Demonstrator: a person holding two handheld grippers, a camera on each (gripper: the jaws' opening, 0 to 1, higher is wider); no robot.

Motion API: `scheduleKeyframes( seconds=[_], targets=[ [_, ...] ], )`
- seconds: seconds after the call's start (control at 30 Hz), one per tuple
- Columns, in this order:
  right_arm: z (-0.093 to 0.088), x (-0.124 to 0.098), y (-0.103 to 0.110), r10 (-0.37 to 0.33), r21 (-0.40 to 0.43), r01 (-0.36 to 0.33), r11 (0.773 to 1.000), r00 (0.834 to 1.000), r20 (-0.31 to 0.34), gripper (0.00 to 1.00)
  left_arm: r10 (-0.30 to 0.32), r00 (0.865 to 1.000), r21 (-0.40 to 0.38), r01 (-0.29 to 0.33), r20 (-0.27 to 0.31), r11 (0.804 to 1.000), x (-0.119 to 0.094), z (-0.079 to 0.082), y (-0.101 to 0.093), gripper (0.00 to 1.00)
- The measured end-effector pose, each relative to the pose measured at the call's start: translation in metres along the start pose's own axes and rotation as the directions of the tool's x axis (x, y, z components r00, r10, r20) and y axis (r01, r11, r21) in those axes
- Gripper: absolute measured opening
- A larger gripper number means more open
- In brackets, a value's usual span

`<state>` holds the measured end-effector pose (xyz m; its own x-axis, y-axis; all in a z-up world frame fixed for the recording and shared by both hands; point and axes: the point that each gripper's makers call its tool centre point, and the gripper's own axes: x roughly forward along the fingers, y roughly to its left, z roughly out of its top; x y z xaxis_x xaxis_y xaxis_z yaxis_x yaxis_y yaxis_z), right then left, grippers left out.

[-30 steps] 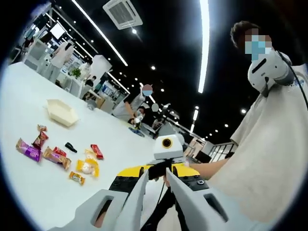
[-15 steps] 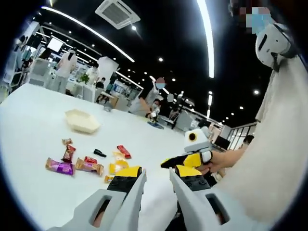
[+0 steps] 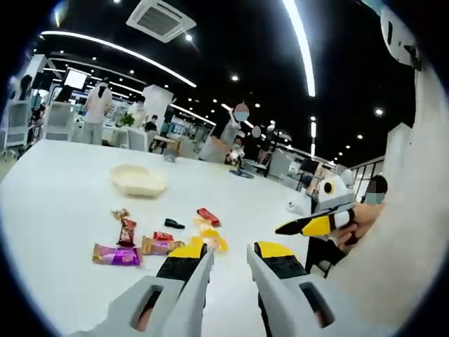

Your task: Place the target food into the container with the food tongs after gripping and lifting it, then release it inside without dropping or visibly crushing the food.

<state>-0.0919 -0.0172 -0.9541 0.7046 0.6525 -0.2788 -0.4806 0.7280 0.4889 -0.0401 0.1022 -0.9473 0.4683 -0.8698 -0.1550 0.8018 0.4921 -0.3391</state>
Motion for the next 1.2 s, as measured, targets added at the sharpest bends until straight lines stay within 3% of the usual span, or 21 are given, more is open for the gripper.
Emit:
scheduleKeyframes(
  seconds=[0.13,0.27,0.53,0.7,0.87,1.0,1.2],
  targets=[
    [-0.011,-0.004,0.003,-0.036,0.008,0.036,0.999,0.999,-0.003,0.42,0.03,0.999,0.042,-0.028,-0.034,0.999,-0.002,-0.009,0.011,0.25],
    [-0.022,0.004,0.005,-0.029,0.025,0.03,0.999,0.999,-0.042,0.42,0.047,0.999,0.055,-0.046,-0.024,0.997,-0.013,-0.001,0.02,0.25],
    [-0.016,0.023,0.008,0.019,-0.019,-0.02,1.0,0.996,-0.081,0.41,0.096,0.995,0.093,-0.092,-0.041,0.991,-0.032,0.006,0.047,0.25],
    [-0.016,0.019,0.001,-0.008,-0.025,0.006,1.0,0.997,-0.077,0.41,0.096,0.993,0.128,-0.086,-0.074,0.988,-0.031,0.004,0.049,0.25],
    [-0.013,0.012,-0.019,-0.092,-0.038,0.089,0.995,0.994,-0.066,0.4,0.097,0.99,0.138,-0.082,-0.103,0.987,-0.025,-0.005,0.047,0.25],
    [-0.022,0.006,-0.029,-0.152,-0.006,0.151,0.988,0.986,-0.062,0.39,0.095,0.989,0.123,-0.082,-0.109,0.989,-0.018,-0.006,0.043,0.25],
    [-0.034,0.003,-0.032,-0.15,0.006,0.151,0.989,0.984,-0.092,0.38,0.105,0.99,0.123,-0.093,-0.094,0.988,-0.011,-0.001,0.042,0.24]
  ],
)
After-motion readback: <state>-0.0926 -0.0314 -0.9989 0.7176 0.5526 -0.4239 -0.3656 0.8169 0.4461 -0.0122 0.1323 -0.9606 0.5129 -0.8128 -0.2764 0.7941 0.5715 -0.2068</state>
